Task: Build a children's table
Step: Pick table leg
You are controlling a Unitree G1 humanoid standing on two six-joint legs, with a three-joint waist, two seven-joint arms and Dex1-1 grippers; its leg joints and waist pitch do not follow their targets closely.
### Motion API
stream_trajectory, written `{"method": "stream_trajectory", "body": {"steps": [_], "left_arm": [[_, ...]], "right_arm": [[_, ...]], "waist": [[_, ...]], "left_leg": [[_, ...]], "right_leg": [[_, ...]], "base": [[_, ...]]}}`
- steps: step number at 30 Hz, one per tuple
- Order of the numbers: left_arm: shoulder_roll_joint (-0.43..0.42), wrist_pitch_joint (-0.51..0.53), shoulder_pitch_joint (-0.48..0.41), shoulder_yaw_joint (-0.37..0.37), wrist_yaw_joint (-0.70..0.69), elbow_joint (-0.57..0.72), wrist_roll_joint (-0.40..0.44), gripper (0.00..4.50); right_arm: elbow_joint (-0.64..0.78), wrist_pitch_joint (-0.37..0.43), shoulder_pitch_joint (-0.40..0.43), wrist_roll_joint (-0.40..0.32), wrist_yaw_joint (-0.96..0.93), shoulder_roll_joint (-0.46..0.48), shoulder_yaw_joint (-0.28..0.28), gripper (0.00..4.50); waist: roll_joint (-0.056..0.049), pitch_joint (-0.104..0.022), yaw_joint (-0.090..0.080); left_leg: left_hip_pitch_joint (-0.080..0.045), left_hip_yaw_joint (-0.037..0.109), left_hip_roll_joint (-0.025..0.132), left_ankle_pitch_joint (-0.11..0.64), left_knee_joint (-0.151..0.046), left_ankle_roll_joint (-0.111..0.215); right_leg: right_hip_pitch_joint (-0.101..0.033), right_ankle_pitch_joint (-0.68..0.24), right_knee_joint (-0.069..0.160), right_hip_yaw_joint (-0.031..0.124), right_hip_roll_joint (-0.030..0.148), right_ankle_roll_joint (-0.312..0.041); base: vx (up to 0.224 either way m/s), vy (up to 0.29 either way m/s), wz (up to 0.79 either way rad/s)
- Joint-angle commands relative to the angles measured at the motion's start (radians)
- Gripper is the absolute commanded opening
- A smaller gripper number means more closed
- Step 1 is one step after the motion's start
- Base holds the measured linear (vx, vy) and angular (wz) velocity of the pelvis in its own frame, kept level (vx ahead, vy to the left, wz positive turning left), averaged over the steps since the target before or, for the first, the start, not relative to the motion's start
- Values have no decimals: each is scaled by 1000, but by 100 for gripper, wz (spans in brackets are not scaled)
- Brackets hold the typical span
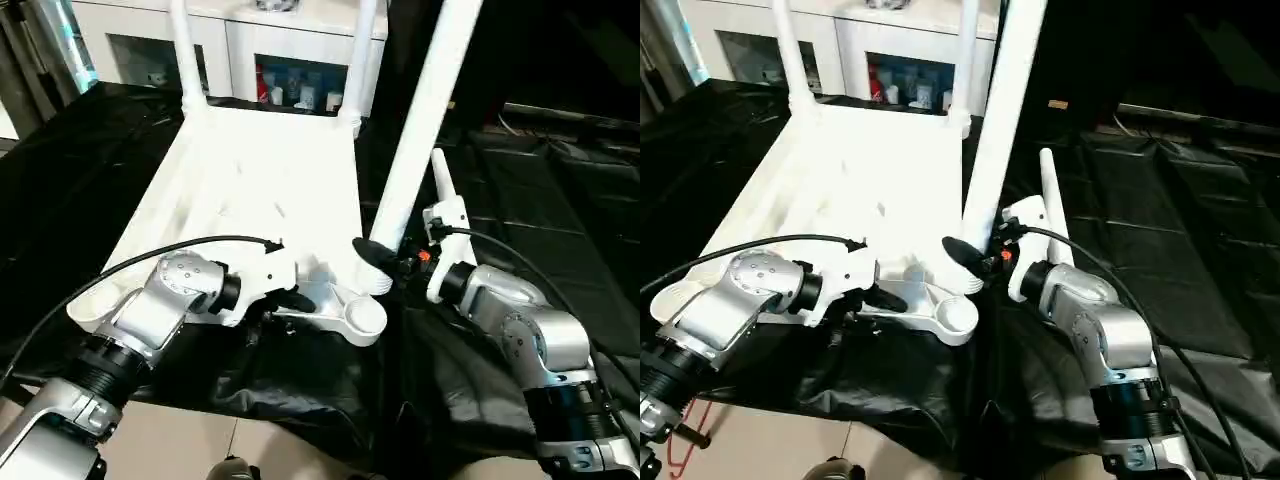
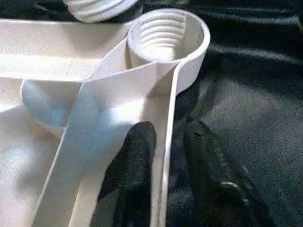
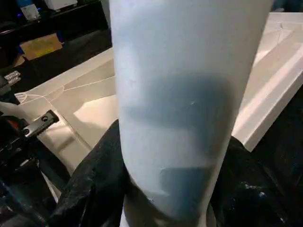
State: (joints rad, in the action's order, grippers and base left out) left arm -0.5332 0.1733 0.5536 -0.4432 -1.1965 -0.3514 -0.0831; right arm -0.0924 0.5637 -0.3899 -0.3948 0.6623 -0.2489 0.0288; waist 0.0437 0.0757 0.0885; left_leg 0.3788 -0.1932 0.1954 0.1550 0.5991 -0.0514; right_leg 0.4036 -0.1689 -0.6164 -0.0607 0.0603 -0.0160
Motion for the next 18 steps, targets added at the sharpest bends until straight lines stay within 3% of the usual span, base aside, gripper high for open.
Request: {"method": "stream_trajectory", "body": {"steps": [1,12,18], "left_arm": [[4,-11,18,7,-12,-11,12,93],[12,-32,17,23,8,-46,26,3],[61,64,14,79,66,-29,-20,0]], "right_arm": [[15,-5,1,5,1,-9,-3,192],[9,-7,-4,7,6,-10,6,192],[22,13,-9,-4,32,-31,9,192]], "waist": [[-22,-83,-2],[-20,-83,-2],[-17,-82,-6]], "left_leg": [[-33,22,37,298,-74,-69],[-31,23,38,295,-74,-67],[-29,20,37,279,-70,-52]], "right_leg": [[-39,-270,75,50,79,-172],[-40,-267,74,50,82,-176],[-43,-281,75,51,83,-179]], "base": [[0,0,0],[0,0,0],[0,0,0]]}}
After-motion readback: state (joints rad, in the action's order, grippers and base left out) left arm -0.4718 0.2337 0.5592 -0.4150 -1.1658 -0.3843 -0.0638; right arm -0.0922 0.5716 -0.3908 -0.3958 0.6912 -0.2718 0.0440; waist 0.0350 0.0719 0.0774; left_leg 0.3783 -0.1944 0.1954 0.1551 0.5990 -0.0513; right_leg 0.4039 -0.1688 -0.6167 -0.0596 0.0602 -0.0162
